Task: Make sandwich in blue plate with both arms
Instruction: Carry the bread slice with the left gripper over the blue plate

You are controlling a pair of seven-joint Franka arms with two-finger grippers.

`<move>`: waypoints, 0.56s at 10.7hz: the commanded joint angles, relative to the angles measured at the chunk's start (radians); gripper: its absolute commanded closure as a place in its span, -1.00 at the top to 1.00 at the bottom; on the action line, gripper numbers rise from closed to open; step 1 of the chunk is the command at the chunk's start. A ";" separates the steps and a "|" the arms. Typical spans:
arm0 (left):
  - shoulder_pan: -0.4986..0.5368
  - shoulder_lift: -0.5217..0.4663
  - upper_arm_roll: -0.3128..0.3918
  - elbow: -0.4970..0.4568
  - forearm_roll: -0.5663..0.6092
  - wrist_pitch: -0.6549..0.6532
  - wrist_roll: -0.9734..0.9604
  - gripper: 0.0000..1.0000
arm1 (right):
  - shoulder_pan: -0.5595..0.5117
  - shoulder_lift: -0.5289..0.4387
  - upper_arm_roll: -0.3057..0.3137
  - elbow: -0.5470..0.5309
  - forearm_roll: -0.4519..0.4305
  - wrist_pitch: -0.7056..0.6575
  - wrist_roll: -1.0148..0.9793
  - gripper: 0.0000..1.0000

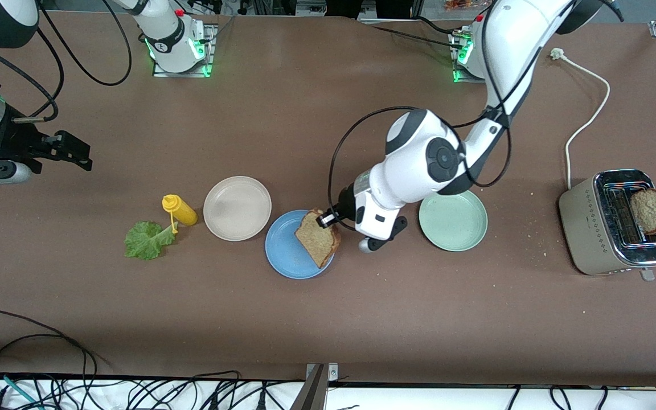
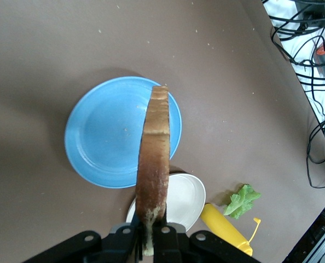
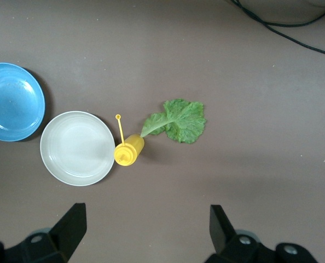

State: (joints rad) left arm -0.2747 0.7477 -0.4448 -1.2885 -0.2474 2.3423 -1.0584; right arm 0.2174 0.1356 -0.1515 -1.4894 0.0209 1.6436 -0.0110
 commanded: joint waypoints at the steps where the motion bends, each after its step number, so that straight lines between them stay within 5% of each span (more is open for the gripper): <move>1: -0.063 0.060 0.029 0.026 -0.018 0.110 -0.006 -1.00 | -0.003 -0.004 0.000 0.009 0.016 -0.007 -0.009 1.00; 6: -0.113 0.151 0.031 0.052 -0.018 0.218 0.012 -1.00 | -0.004 -0.004 0.000 0.009 0.014 -0.008 -0.009 1.00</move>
State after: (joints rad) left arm -0.3603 0.8532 -0.4303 -1.2873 -0.2474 2.5384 -1.0586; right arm 0.2173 0.1356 -0.1517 -1.4893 0.0209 1.6436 -0.0110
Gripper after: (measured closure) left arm 0.912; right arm 0.000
